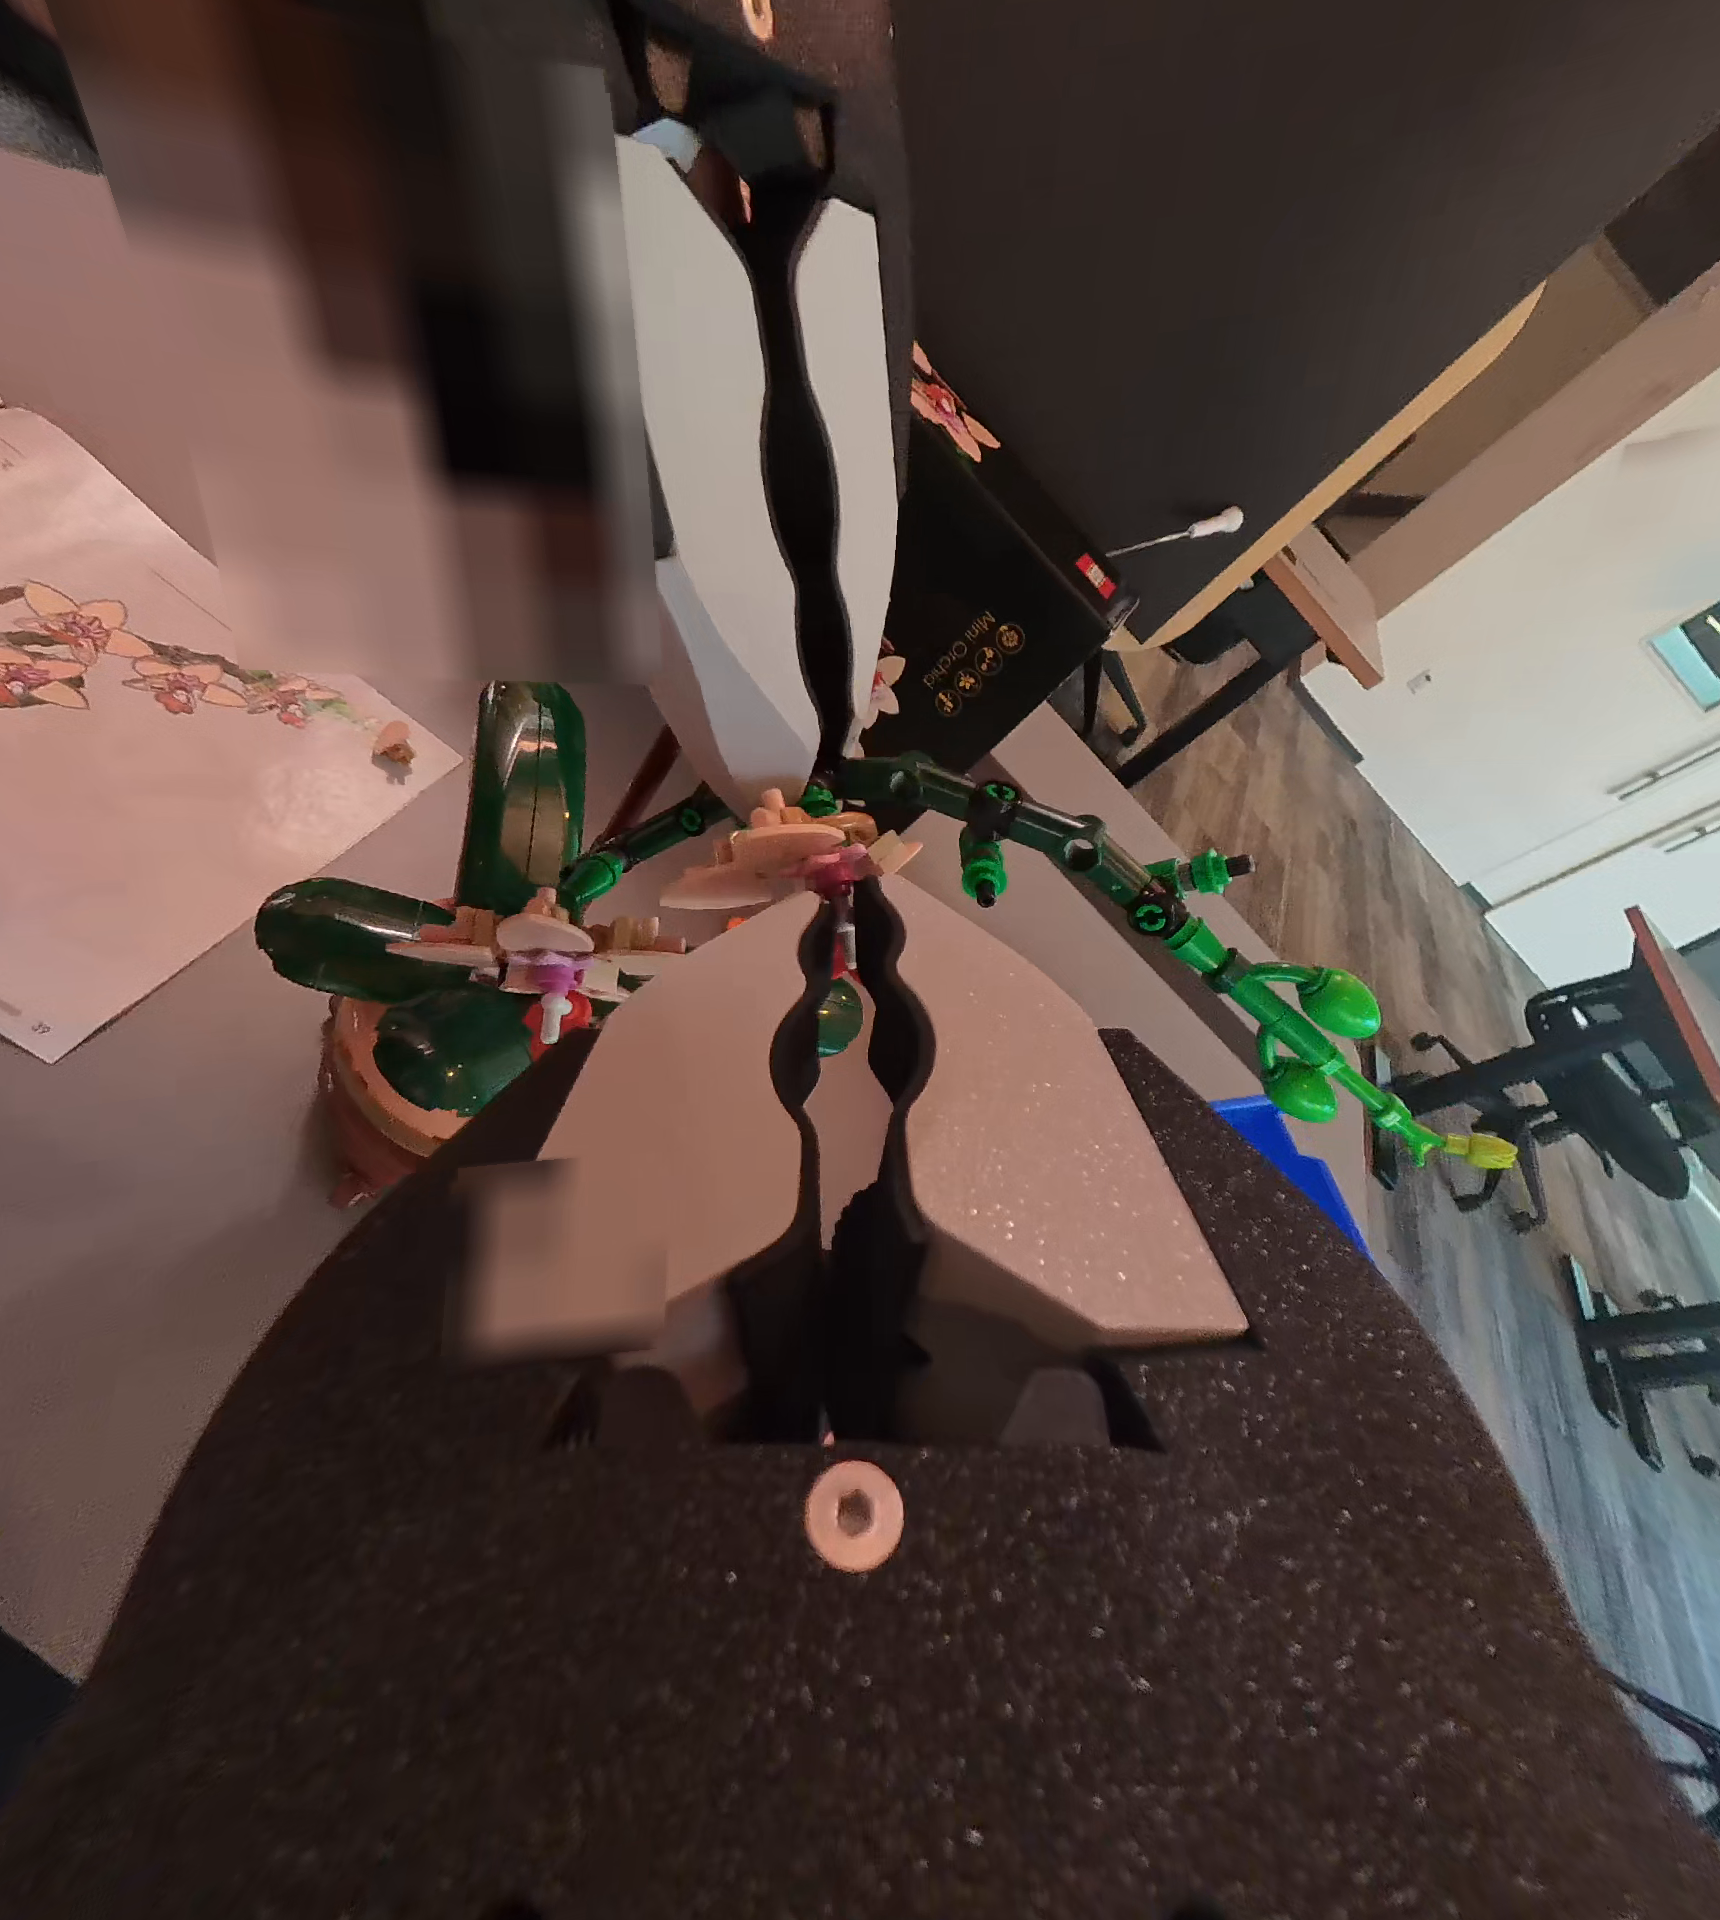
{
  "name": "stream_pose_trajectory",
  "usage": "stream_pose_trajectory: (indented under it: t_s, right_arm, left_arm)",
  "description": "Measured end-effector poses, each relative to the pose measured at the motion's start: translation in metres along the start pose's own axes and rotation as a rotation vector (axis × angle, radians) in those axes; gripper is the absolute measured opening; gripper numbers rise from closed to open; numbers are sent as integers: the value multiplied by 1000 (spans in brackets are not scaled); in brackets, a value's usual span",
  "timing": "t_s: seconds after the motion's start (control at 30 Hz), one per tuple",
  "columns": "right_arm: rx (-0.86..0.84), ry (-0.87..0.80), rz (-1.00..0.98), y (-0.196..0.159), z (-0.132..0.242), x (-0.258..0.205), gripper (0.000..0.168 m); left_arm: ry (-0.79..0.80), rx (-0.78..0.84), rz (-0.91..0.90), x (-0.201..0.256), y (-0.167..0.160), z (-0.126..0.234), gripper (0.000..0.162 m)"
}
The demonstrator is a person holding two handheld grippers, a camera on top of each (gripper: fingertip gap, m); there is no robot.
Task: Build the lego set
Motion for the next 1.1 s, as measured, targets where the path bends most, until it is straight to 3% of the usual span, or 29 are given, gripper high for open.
stream_pose_trajectory:
  t_s: [0.4, 0.83, 1.1]
  right_arm:
    - [183, -44, 295, -9, 3, -4, 7]
    - [286, 19, 255, -18, 2, 0, 6]
    - [451, -19, 234, -30, -2, -5, 6]
  left_arm:
    - [1, 4, -20, 0, 0, -1, 8]
    - [-18, 19, -29, 1, -2, -2, 7]
    - [-89, 74, -6, -3, -9, 1, 7]
Point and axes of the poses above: each gripper's, where its closed fingertips meet, z back along the fingers, y out of its top, x = y × z across the jaws, the point moved 10 cm from there along z, back along the fingers, and after that the axes turned 8 degrees about z, right-handed, at the moved point
